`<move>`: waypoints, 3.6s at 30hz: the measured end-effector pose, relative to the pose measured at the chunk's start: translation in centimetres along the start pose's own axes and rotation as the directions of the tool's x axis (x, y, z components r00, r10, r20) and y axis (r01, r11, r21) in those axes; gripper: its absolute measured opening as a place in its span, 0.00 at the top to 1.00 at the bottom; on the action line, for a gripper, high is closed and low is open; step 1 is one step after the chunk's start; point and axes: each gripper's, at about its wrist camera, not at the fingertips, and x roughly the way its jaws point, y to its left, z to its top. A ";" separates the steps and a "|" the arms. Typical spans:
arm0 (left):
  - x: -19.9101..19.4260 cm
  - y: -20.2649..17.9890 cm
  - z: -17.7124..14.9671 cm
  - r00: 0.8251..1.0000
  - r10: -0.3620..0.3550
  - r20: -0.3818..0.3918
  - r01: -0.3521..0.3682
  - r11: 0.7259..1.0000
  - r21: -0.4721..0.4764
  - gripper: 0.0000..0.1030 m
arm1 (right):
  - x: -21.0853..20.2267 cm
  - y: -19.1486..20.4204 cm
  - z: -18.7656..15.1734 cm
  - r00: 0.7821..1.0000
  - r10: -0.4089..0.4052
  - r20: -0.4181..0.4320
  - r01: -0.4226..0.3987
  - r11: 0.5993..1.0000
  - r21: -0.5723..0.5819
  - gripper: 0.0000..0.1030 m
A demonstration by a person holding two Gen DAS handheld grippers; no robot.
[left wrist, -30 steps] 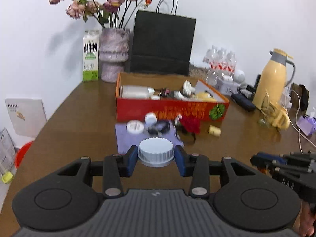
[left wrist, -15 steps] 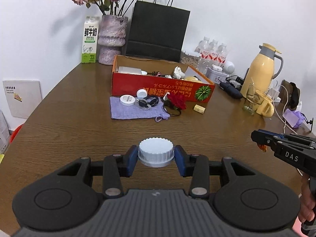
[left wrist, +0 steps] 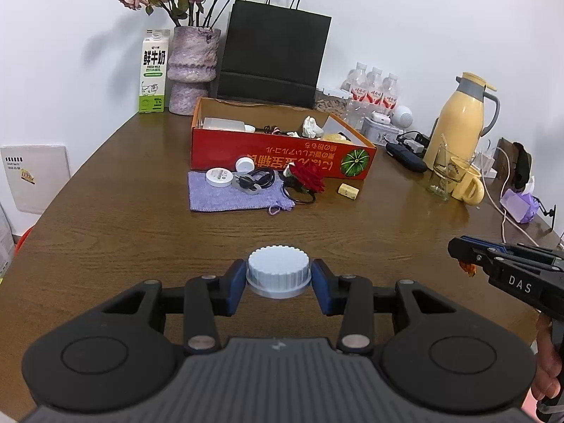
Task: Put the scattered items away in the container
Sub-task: 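Carry the orange toy and ridged cap into the box and release both, then move both tools back toward the purple cloth and yellow block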
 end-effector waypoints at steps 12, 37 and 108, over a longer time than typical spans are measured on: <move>7.6 -0.5 8.8 0.997 -0.066 0.035 0.063 0.994 0.094 0.60 | 5.7 -2.7 5.4 1.000 0.008 0.028 -0.007 0.998 -0.062 0.91; 36.4 0.6 23.0 0.956 0.050 -0.291 -0.009 0.990 0.141 0.44 | 44.0 -8.1 23.1 0.910 -0.052 -0.412 0.026 0.997 -0.068 0.82; 4.2 2.0 -2.0 0.987 0.135 -0.093 -0.138 0.990 -0.024 0.20 | 5.4 0.9 -3.5 0.980 0.068 -0.190 -0.066 0.998 0.015 0.36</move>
